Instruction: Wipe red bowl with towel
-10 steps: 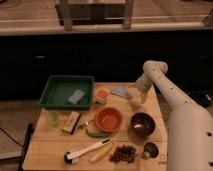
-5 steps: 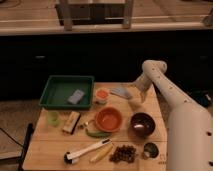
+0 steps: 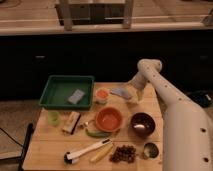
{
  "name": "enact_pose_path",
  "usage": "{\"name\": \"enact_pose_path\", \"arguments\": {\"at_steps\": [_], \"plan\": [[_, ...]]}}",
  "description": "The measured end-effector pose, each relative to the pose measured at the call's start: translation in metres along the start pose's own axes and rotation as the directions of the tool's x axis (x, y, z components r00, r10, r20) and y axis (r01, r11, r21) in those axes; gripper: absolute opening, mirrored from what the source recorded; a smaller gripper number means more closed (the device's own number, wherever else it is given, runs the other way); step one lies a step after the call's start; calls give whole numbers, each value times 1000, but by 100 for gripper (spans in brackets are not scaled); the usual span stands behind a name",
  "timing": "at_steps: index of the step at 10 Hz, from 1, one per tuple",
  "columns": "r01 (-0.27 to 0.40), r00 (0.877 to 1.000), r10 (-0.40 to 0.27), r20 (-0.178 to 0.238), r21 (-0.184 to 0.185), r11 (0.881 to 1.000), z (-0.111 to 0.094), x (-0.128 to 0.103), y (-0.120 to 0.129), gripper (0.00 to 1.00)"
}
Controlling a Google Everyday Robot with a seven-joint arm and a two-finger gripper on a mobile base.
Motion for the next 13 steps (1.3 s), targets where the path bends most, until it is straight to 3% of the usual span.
{"name": "enact_pose_path", "arguments": {"at_steps": [6,11,12,13], "plan": [[-3,1000,4,22,-50,999,19,-5,1,80],[7,998,-1,65,-89,996,30,-9,2,80],[13,997,-6,75,-97,995,33,-12,1,79],[13,996,-4,87,-99,995,36,-14,2,71]]}}
